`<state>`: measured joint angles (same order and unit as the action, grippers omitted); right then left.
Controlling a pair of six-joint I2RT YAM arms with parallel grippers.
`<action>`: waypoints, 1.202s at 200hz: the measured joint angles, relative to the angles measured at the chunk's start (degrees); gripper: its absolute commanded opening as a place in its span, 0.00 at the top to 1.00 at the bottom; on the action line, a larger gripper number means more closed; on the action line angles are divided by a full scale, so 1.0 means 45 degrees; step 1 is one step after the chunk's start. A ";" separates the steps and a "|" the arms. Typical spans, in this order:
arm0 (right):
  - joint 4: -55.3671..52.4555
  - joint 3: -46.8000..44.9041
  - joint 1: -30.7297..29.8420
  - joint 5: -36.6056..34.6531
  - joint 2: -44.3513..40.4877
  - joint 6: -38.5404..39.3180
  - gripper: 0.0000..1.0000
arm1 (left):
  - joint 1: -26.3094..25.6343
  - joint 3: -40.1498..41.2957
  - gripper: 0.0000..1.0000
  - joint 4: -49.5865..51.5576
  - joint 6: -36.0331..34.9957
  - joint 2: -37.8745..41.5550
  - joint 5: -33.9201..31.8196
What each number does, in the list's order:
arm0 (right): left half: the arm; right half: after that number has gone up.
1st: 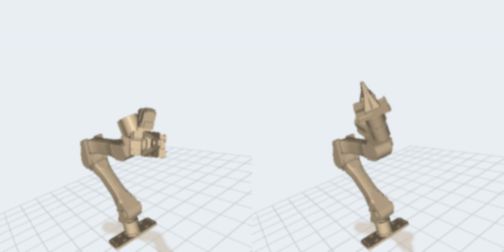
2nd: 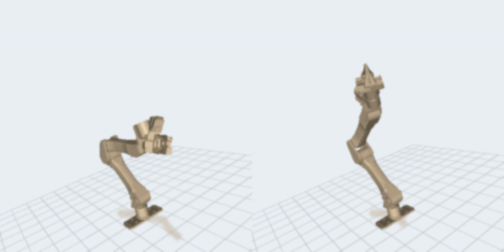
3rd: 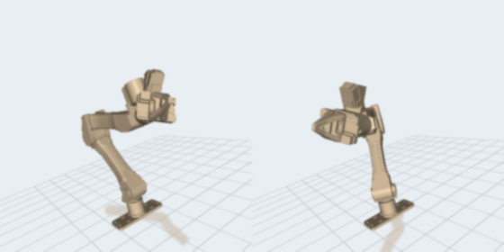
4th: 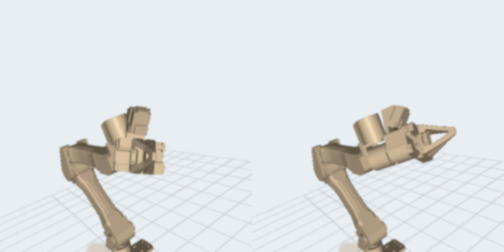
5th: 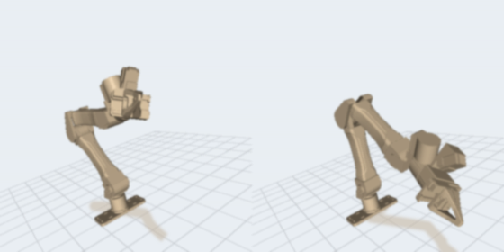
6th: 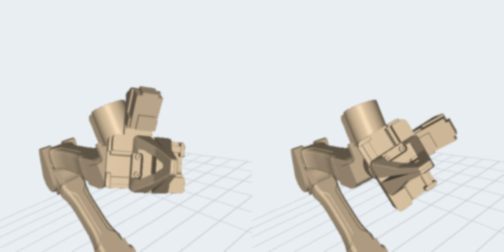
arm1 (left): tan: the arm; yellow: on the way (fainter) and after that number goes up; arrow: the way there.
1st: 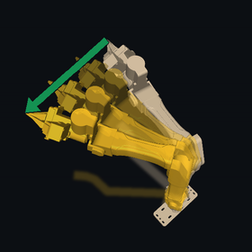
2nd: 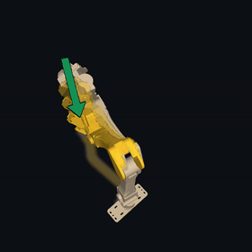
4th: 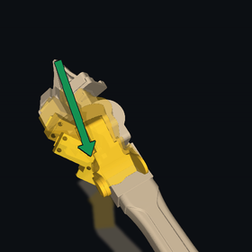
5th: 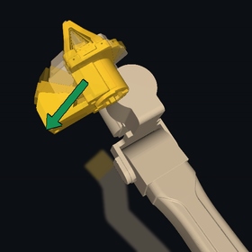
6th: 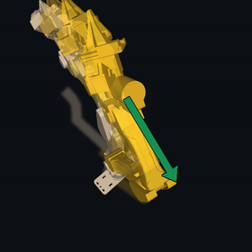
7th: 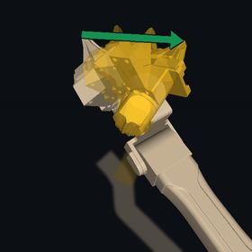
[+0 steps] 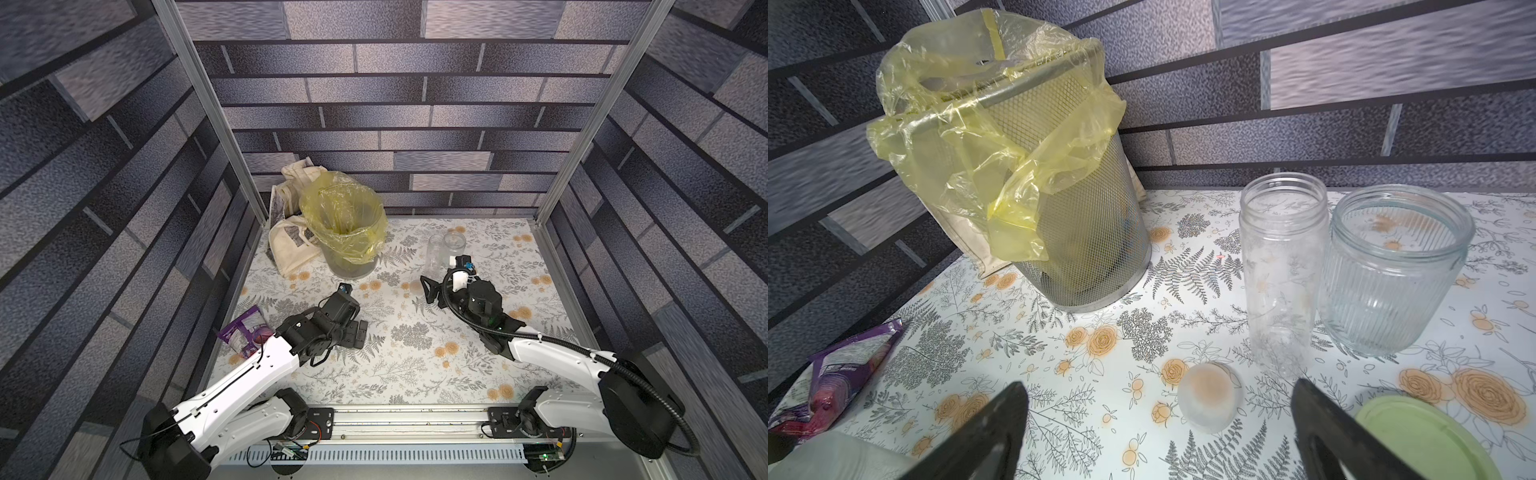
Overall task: Empty moldy mung beans from jars
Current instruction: Pick up the jar from the center of the board.
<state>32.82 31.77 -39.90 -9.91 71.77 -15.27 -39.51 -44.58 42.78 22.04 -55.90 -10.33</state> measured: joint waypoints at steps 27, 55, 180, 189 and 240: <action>0.0000 0.0000 0.0000 0.0097 0.0000 -0.0005 0.03 | 0.0053 0.0000 0.12 -0.0068 -0.0219 -0.0554 0.0117; 0.0000 -0.0010 0.0000 0.0296 0.0000 0.0005 0.05 | 0.0053 0.0000 0.18 -0.0350 -0.0379 -0.1005 0.0223; -0.0015 -0.0223 0.0000 0.0374 -0.0287 0.0223 0.10 | 0.0495 -0.0005 0.24 -0.0797 -0.0525 -0.1311 0.0699; -0.0010 -0.0223 0.0000 0.0393 -0.0287 0.0248 0.10 | 0.0495 -0.0005 0.24 -0.0797 -0.0529 -0.1384 0.0767; 0.0000 -0.0442 0.0000 0.0612 -0.0287 0.0301 0.11 | 0.0510 -0.0131 0.48 -0.0636 -0.0806 -0.1579 0.0865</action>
<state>32.82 29.78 -39.90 -7.16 70.48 -13.91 -37.21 -45.17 39.92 18.41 -63.00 -6.44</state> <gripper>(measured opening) 0.891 0.657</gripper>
